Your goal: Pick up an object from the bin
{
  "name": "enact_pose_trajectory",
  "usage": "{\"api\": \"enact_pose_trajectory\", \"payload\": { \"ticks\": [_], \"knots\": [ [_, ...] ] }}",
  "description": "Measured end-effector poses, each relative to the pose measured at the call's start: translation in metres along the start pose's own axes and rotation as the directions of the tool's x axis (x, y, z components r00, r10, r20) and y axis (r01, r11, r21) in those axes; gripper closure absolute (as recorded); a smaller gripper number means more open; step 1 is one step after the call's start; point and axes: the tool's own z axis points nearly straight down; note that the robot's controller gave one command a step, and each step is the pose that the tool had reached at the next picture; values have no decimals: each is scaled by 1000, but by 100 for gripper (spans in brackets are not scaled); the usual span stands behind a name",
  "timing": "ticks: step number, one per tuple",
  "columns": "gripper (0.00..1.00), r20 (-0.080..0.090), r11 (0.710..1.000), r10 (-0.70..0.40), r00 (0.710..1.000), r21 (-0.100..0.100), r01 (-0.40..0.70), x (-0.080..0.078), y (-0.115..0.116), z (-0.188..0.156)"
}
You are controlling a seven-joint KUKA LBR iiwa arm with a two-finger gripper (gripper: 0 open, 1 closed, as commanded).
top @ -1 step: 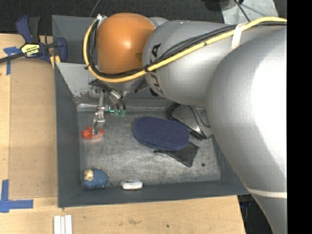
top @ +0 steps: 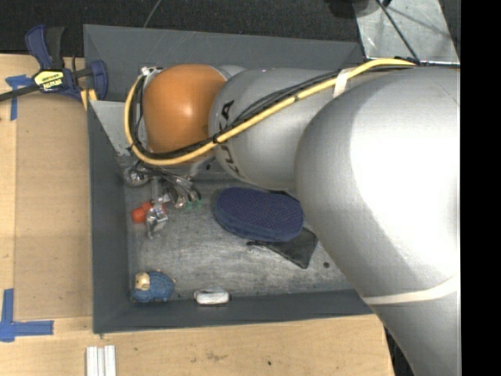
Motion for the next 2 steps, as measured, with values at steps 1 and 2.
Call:
{"api": "enact_pose_trajectory", "payload": {
  "ticks": [1,2],
  "knots": [
    [100,8,1000,2,1000,-2,-2,-2,0,-3],
    [100,12,999,-40,999,0,40,11,8,-209]
  ]
}}
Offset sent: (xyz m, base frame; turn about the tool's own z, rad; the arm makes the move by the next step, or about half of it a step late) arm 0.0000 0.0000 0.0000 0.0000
